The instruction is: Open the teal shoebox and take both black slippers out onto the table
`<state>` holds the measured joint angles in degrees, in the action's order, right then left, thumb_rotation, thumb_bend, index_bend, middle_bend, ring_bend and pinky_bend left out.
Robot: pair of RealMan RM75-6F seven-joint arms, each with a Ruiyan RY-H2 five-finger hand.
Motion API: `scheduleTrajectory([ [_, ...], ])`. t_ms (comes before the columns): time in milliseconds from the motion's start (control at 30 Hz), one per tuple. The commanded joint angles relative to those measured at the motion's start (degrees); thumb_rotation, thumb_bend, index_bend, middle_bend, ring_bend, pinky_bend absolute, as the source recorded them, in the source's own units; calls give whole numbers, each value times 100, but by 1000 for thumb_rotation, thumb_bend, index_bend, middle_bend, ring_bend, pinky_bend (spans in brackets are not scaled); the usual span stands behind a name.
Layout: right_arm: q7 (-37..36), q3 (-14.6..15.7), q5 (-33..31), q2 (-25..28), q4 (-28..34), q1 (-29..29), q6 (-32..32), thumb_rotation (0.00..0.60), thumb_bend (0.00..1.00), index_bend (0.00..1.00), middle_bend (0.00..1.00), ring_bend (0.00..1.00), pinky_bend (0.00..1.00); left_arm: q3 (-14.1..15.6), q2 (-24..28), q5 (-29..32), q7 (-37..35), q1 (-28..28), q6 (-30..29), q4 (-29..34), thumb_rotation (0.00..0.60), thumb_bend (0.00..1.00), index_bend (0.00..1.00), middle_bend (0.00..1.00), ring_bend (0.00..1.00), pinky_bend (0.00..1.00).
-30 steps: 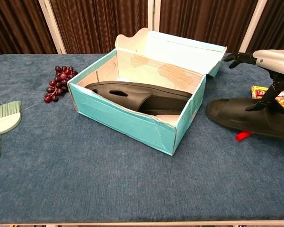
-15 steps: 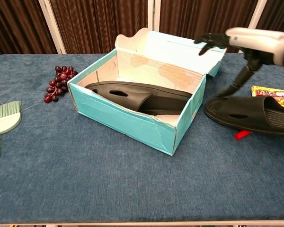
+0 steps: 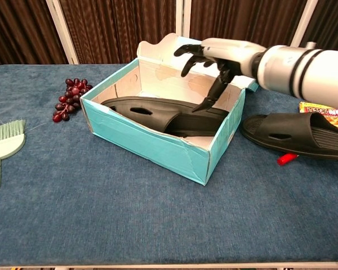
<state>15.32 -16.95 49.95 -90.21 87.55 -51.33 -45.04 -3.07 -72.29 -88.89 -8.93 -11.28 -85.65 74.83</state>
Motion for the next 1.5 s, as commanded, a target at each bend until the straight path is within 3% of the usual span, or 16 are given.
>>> scheduleTrajectory([
  [33,186,39,-253,-148,-130,-174,61,600,0,23,203,1,93,-8,12,-2,-5,0,-11,1,600,188,93,120,31,282],
  [267,305,116,-531,-257,-218,-395,124,600,0,32,207,9,97,-46,26,24,-79,14,-57,-5,600,188,93,120,32,283],
  [500,377,256,-311,-404,-222,-427,-147,600,2,89,242,54,138,-47,10,26,-177,34,-83,-89,600,188,93,120,31,282],
  [800,652,418,-599,-627,-506,-543,-160,600,32,141,287,105,214,-41,-23,51,-247,57,-77,-185,600,188,93,120,31,283],
  [1033,788,419,-740,-941,-835,-648,-244,600,71,213,355,206,314,-45,-57,70,-301,55,-50,-273,600,188,93,120,31,283],
  [1300,781,354,-631,-1213,-1064,-614,-520,600,127,469,500,364,491,-43,-52,77,-335,64,-44,-299,600,188,93,120,32,283],
  [1500,806,273,-538,-1318,-1137,-553,-765,600,253,635,600,475,617,-40,-68,71,-333,61,-39,-315,600,188,93,120,31,283],
])
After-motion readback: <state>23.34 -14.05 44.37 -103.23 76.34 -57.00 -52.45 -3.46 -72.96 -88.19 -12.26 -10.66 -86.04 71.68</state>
